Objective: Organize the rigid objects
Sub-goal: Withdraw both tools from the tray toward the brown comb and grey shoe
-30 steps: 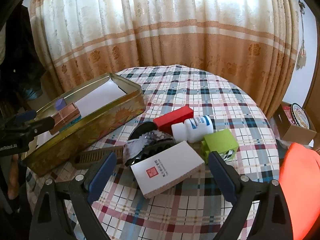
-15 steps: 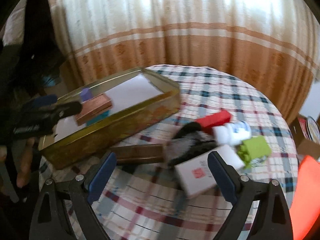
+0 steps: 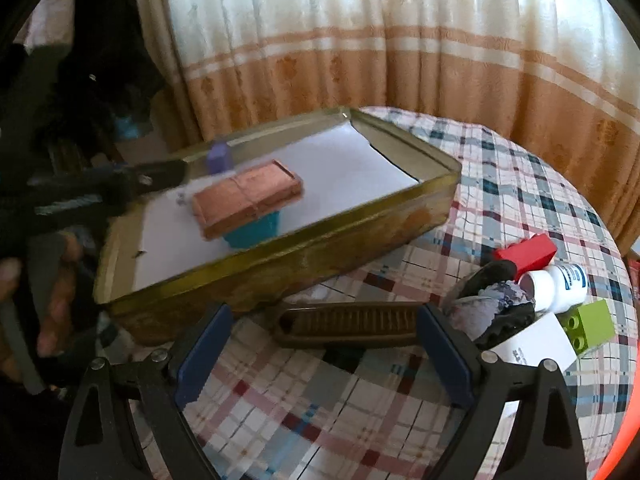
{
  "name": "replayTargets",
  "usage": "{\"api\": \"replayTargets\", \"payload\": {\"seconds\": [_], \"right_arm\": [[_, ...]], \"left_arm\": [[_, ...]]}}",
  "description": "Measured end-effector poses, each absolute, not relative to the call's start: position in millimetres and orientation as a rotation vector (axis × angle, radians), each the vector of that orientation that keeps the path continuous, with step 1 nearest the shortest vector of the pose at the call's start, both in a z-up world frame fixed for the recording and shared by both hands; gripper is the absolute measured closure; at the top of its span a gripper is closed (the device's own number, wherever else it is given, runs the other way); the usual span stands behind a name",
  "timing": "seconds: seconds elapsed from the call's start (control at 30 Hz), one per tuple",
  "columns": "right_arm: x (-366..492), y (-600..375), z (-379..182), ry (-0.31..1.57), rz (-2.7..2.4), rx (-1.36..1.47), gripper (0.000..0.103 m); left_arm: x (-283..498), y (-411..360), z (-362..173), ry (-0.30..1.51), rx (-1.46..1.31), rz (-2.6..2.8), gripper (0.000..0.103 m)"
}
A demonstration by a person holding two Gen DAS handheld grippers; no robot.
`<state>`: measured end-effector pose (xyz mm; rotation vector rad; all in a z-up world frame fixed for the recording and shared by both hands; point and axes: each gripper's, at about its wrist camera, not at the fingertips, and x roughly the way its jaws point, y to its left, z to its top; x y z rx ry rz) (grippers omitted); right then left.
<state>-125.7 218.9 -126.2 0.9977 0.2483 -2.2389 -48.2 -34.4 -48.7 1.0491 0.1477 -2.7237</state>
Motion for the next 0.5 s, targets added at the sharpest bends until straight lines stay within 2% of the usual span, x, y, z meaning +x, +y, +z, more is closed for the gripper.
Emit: {"api": "replayTargets", "payload": {"seconds": [0.3, 0.4, 0.5], "right_arm": [[-136.3, 205.7, -133.1, 0.324, -2.215, 1.042, 0.009], [-140.7, 201.6, -137.0, 0.357, -2.196, 1.075, 0.005], [-131.3, 203.4, -132.6, 0.312, -2.082, 1.108, 0.005]], "left_arm": [[-49.2, -45.2, -52.1, 0.221, 1.057, -2.721, 0.001], [-49.1, -44.8, -51.7, 0.214, 1.056, -2.725, 0.001], [-48.5, -47.4, -50.2, 0.226, 1.046, -2.727, 0.001]]}}
